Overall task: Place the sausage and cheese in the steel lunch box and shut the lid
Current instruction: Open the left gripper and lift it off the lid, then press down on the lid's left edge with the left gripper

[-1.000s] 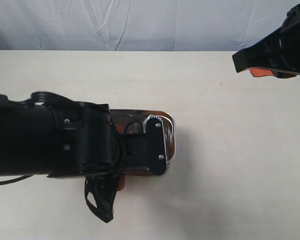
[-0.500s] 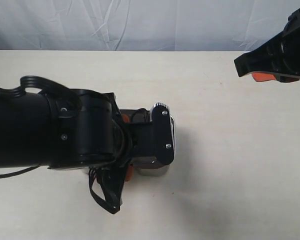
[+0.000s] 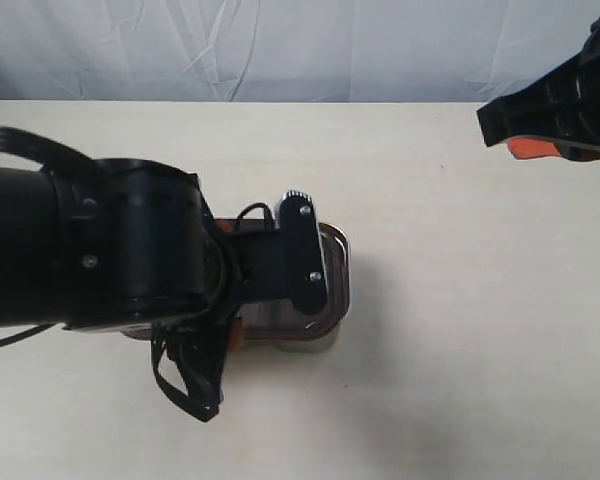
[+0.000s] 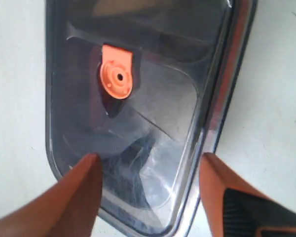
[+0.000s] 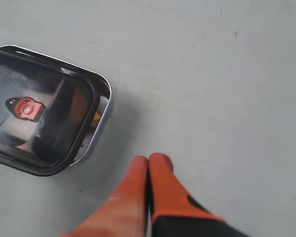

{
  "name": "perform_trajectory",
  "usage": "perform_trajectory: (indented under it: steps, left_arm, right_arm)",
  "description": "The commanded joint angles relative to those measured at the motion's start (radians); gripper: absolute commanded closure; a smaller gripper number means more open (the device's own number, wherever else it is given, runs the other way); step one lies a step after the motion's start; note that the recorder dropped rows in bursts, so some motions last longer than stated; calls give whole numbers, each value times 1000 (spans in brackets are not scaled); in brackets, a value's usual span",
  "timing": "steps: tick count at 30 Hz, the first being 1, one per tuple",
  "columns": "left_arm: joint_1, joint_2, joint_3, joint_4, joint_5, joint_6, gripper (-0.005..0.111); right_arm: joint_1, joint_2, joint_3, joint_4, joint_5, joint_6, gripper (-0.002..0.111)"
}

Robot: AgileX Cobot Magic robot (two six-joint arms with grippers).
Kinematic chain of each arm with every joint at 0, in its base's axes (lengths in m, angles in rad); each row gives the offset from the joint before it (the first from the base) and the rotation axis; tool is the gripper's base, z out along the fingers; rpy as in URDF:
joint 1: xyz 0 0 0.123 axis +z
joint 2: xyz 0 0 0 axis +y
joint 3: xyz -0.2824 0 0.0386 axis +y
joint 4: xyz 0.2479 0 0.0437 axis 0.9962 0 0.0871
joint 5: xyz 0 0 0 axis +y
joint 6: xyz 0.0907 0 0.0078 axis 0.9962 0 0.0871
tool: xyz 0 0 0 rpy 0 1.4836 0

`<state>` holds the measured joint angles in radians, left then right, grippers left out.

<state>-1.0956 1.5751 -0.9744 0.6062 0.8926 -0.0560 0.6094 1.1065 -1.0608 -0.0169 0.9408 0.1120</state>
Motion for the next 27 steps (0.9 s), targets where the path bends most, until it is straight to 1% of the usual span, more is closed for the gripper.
perform_trajectory:
  steps: [1,2,3,4,6,7,8,9,10,11,12,14,17,20,27]
  left_arm:
    - [-3,-105,-5,-2,-9,-92,65]
    - [-1,-124,-5,-2,-12,-100,68]
    - [-1,-168,-5,11,1,-140,76]
    - [-1,-196,-5,44,43,-203,83]
    - [6,-239,-5,124,177,-338,101]
    - [40,-246,-5,127,230,-363,106]
    - [91,-248,-5,97,260,-363,106]
    - [156,-248,-5,32,257,-352,106]
    - [225,-248,3,-36,221,-342,106]
    - [301,-248,13,-126,157,-309,106]
    - [381,-248,20,-234,107,-243,106]
    - [496,-248,28,-378,75,-156,106]
    - [645,-248,28,-520,95,-95,106]
    - [718,-248,28,-606,123,-33,107]
    - [727,-210,28,-617,144,-33,107]
  right_arm:
    - [-4,-9,-1,-2,1,-7,109]
    - [-4,-9,-1,-2,1,-7,109]
    - [-4,-9,-1,-2,1,-7,109]
    - [-4,-9,-1,-2,1,-7,109]
    - [-4,-9,-1,-2,1,-7,109]
    - [-4,-9,-1,-2,1,-7,109]
    - [-4,-9,-1,-2,1,-7,109]
    - [-4,-9,-1,-2,1,-7,109]
    - [-4,-9,-1,1,1,-7,109]
    - [-4,-9,-1,5,1,-7,109]
    - [-4,-9,-1,5,1,-7,109]
    - [-4,-9,-1,5,5,-7,109]
    - [-4,-9,-1,5,10,-7,109]
    - [-4,-9,-1,-3,5,-7,109]
    - [-4,-9,-1,-3,-9,-7,109]
